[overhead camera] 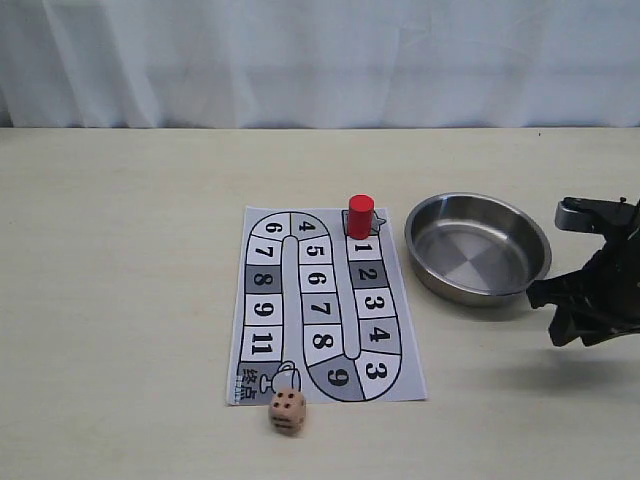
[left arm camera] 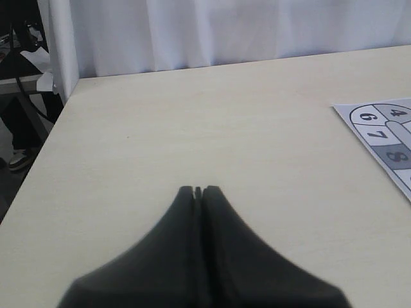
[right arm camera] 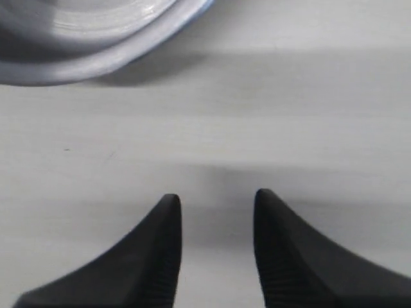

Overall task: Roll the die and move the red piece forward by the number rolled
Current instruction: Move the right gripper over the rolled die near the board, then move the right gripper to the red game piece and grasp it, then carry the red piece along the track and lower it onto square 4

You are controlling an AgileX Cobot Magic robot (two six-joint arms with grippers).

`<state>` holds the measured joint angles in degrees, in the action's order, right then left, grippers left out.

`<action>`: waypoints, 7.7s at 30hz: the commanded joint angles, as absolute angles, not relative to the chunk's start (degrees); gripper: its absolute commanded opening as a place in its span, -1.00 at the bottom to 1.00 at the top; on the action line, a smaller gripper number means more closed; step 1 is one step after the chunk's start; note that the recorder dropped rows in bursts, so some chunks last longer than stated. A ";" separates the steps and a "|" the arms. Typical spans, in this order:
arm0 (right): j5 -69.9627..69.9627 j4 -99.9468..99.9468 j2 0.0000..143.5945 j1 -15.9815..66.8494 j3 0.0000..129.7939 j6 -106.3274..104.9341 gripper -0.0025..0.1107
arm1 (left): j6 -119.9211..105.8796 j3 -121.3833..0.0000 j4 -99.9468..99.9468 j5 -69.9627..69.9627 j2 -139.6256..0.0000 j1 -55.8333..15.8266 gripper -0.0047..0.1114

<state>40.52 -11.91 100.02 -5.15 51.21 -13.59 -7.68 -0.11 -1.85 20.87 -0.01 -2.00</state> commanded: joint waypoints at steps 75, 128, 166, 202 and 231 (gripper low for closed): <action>33.43 -12.20 109.63 52.17 59.25 -23.21 -0.88 | -7.46 0.00 -2.13 20.28 0.00 -1.99 -0.92; 33.03 -12.42 108.48 51.83 59.25 -23.21 -0.88 | -7.46 0.00 -2.13 20.28 0.00 -1.99 -0.92; 22.54 -12.77 102.74 26.51 69.61 -8.52 0.07 | -7.46 0.00 -2.13 20.28 0.00 -1.99 -0.92; 11.85 -12.01 124.23 20.18 83.28 -5.40 0.21 | -7.46 0.00 -2.13 20.28 0.00 -1.99 -0.92; 10.09 -12.56 127.11 21.52 83.28 -9.45 -0.04 | -7.46 0.00 -2.13 20.28 0.00 -1.99 -0.92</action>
<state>9.90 -12.36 127.21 21.55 83.09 -8.98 -7.68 -0.11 -1.85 20.87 -0.01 -2.00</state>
